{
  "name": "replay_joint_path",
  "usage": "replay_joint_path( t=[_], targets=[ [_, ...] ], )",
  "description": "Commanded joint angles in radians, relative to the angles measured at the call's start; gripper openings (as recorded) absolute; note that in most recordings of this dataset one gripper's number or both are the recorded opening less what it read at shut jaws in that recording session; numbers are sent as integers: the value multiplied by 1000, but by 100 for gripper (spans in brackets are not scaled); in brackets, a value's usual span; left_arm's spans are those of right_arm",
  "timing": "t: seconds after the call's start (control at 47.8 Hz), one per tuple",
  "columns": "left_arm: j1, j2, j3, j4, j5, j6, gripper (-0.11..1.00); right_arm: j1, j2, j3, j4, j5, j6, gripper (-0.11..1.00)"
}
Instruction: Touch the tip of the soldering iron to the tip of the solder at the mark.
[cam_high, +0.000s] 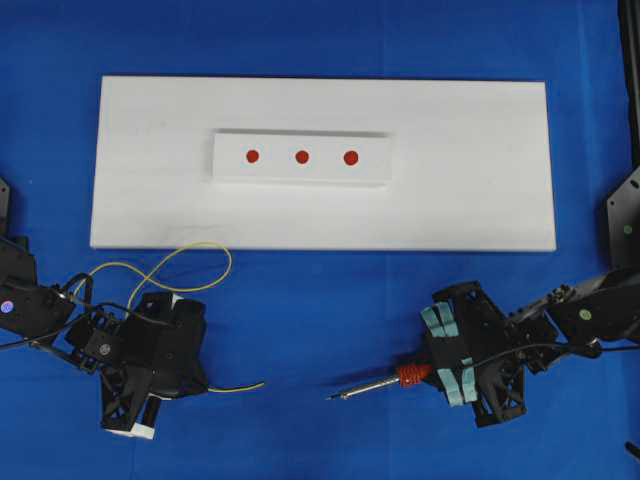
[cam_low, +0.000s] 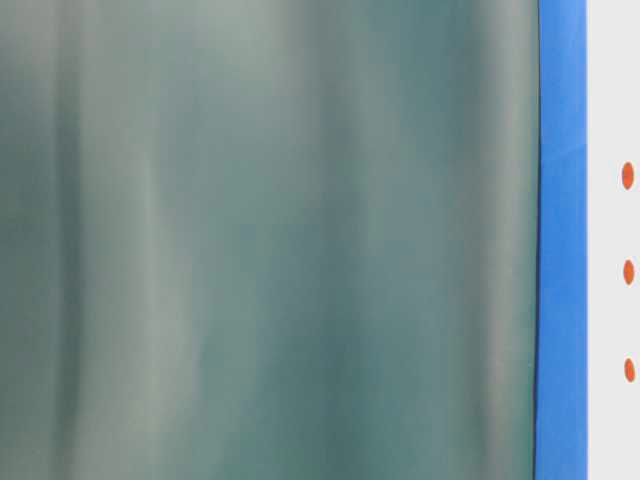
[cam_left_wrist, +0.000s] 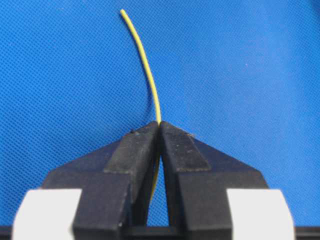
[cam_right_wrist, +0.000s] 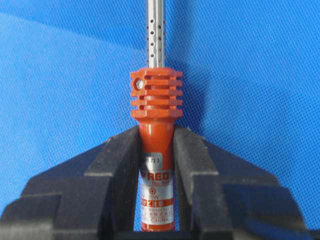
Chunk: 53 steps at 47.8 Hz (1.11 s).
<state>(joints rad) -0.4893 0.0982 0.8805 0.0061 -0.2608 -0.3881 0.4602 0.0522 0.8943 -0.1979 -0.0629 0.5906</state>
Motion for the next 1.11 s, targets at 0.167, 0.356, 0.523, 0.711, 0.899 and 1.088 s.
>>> replay_joint_path(
  t=[0.167, 0.356, 0.523, 0.711, 0.899, 1.088],
  targets=[
    [-2, -14, -25, -2, 21, -6, 54, 2, -3, -17, 41, 6, 3, 7],
    [-2, -44, -49, 0, 101, 0, 83, 3, -12, -40, 66, 52, 3, 44],
    [6, -132, -80, 0, 262, 8, 80, 3, -66, -61, 61, 147, -2, 89],
    [26, -267, -98, 6, 413, 15, 79, -2, -198, -106, 34, 311, -8, 84],
    [89, -445, -78, 5, 506, 89, 79, -34, -350, -161, -38, 466, -8, 84],
    [167, -634, -51, 5, 525, 229, 79, -120, -483, -176, -118, 557, -8, 84]
  ],
)
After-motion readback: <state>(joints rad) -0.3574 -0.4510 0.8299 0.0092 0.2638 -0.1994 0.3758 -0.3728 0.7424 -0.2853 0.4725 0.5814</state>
